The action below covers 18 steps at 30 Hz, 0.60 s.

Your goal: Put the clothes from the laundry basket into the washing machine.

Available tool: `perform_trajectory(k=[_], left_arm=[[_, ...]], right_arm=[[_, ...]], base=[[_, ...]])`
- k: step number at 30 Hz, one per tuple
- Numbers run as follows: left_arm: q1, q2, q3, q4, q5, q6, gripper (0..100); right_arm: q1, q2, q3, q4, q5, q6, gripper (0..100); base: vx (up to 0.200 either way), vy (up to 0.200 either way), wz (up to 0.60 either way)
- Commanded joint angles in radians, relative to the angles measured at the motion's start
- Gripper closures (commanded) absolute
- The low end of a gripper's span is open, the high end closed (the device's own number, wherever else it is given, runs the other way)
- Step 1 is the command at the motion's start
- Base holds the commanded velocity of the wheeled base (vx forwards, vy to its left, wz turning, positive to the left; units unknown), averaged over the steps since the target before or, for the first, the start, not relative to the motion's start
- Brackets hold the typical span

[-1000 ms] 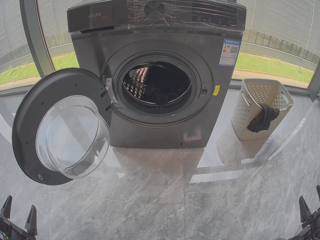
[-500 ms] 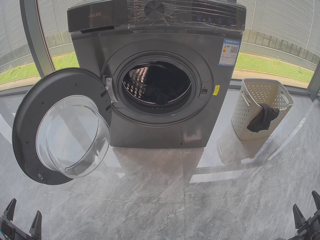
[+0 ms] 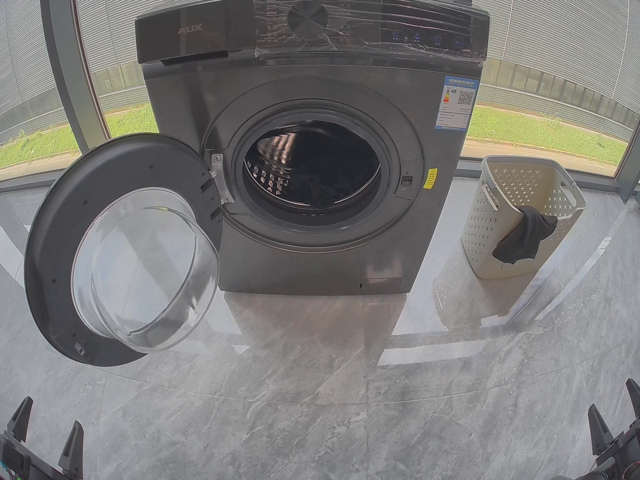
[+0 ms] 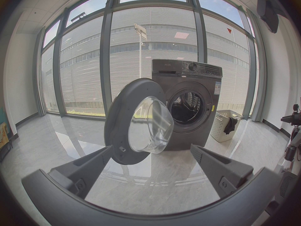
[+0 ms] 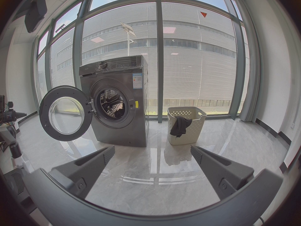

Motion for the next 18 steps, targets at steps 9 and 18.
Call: perform_trajectory(k=[9,18], left_arm=[[0.000,-0.011,0.016,-0.001,0.001,0.000,0],[0.000,-0.011,0.016,-0.001,0.003,-0.001,0]], right_arm=[[0.000,-0.011,0.005,0.000,0.000,0.000,0],[0.000,-0.011,0.005,0.000,0.000,0.000,0]], base=[[0.000,-0.200,0.00],[0.000,-0.200,0.00]])
